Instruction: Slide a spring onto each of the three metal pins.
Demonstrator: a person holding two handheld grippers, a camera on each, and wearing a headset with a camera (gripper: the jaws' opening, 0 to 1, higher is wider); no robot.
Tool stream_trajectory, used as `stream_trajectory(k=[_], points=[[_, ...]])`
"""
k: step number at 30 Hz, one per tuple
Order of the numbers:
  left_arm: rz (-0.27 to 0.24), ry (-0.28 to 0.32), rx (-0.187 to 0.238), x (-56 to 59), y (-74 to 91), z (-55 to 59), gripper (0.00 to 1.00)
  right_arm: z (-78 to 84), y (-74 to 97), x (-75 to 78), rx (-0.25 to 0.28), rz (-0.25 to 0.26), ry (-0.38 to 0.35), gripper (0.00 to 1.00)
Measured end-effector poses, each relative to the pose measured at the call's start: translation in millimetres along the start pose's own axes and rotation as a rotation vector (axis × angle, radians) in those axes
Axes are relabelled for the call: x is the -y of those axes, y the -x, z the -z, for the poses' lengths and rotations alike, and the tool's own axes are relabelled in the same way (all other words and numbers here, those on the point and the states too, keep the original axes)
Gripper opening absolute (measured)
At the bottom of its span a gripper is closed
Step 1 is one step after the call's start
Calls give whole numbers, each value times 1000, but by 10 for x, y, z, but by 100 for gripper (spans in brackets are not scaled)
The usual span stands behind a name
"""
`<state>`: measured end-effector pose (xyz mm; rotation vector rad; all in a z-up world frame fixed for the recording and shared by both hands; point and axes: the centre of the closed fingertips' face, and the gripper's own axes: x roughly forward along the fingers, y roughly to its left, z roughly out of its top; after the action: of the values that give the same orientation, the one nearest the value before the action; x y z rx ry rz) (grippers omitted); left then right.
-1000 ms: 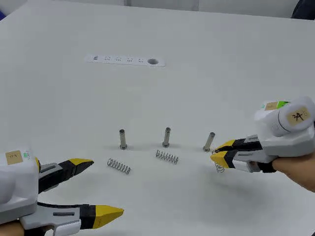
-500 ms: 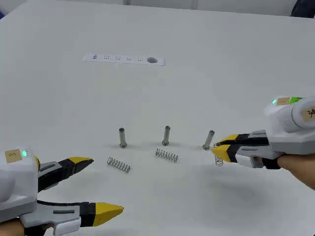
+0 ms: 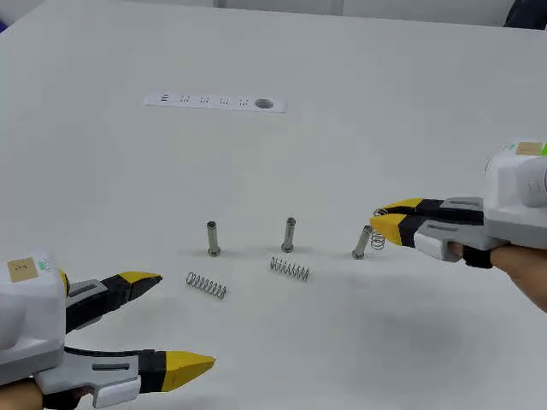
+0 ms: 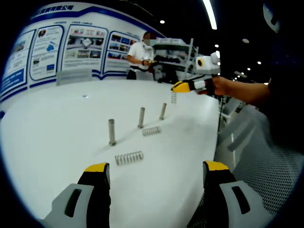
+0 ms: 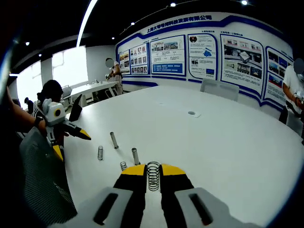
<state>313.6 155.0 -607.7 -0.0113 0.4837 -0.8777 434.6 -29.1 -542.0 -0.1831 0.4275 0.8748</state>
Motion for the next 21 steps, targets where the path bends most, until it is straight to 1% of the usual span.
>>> stream_trajectory(k=[3, 8, 10, 14, 19, 21], points=[[0, 1, 0, 1, 0, 1, 81, -50, -10, 59, 39, 15, 4, 12], [-2, 3, -2, -2, 3, 6, 81, -67, -43, 125, 86, 28, -16, 12], [-2, 3, -2, -3, 5, 8, 81, -62, -65, 145, 94, 36, -9, 12], [-4, 4, -4, -5, 7, 12, 81, -36, -113, 147, 99, 30, -9, 12], [-5, 6, -4, -7, 11, 12, 81, 15, -171, 151, 94, 30, -5, 12], [-6, 7, -5, -10, 12, 13, 81, 43, -194, 165, 88, 27, -16, 12]])
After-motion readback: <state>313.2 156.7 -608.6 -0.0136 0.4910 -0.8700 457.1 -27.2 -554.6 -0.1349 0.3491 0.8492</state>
